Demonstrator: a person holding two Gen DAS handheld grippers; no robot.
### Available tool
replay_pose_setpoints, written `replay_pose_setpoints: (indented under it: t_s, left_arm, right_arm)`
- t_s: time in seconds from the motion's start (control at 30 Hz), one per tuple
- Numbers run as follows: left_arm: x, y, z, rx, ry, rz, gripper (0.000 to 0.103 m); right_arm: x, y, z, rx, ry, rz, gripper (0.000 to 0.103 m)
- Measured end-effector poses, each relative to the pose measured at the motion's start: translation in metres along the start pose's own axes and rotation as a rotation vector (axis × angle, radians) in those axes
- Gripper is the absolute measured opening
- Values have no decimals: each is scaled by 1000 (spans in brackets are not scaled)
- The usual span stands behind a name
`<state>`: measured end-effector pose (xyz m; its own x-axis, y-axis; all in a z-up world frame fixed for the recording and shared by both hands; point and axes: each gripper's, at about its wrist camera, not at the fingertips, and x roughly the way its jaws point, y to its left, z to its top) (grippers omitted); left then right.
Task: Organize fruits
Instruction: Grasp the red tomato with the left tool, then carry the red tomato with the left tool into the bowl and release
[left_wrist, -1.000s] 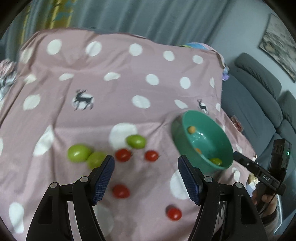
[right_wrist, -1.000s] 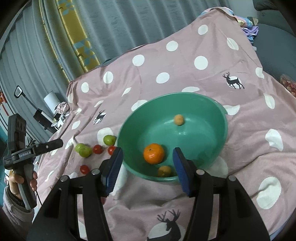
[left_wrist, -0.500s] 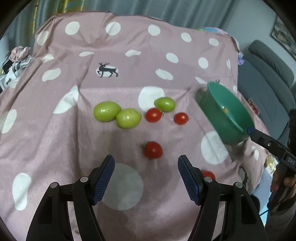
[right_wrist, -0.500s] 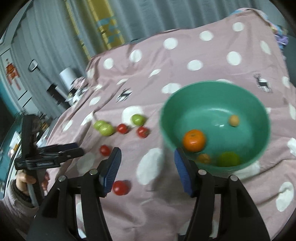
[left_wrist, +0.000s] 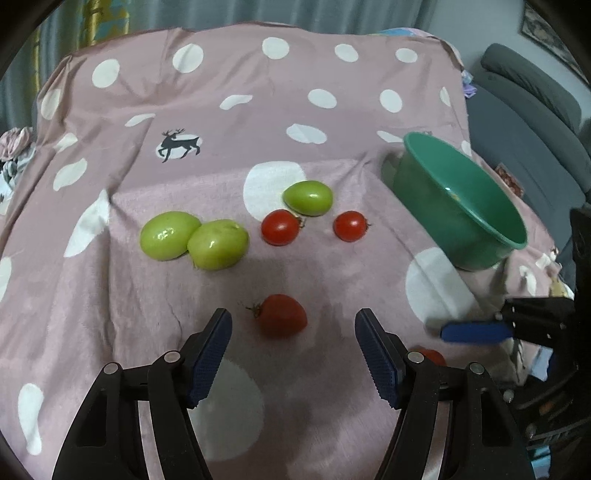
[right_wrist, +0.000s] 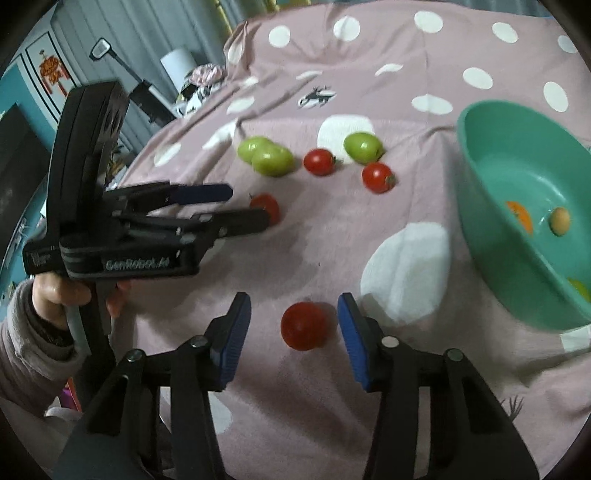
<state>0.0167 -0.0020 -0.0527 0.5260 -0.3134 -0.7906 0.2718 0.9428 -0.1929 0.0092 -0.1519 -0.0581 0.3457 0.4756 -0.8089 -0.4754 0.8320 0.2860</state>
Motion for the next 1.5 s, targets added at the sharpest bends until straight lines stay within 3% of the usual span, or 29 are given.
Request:
replay_pose_setpoints:
  t_s: [0.07,0.23,0.3,0.43,0.77,1.0,1.3,1.5]
  left_arm:
    - [3,0,1,-4,4,-2,59]
    - [10,0,3,1,16,-2,52]
    - [13,1,4,-2,20,-5,40]
    - [21,3,2,-7,43,1,30]
    - [15,-1,7,-14,27,-23,29]
    - [-7,-28,23,42,-30,-74,29]
    - [-11,-78,60,132,-83,-176,29]
    - [6,-118,85,203,-85,-225,29]
  right_arm:
    - [3,-1,-3,-6,14,-4,45]
    - [9,-4,-4,-11,38,-18,38]
    - [9,-5,-4,-11,36,-26,36]
    - [9,-8,-5,-16,36,-36,30]
    - [2,-13,-6,8,-6,-10,29]
    - [-34,-23,1,34,-135,0,29]
    - [-94,-67,4,125,-330,-103,29]
    - [-104,-96,-2,202,-362,-168,29]
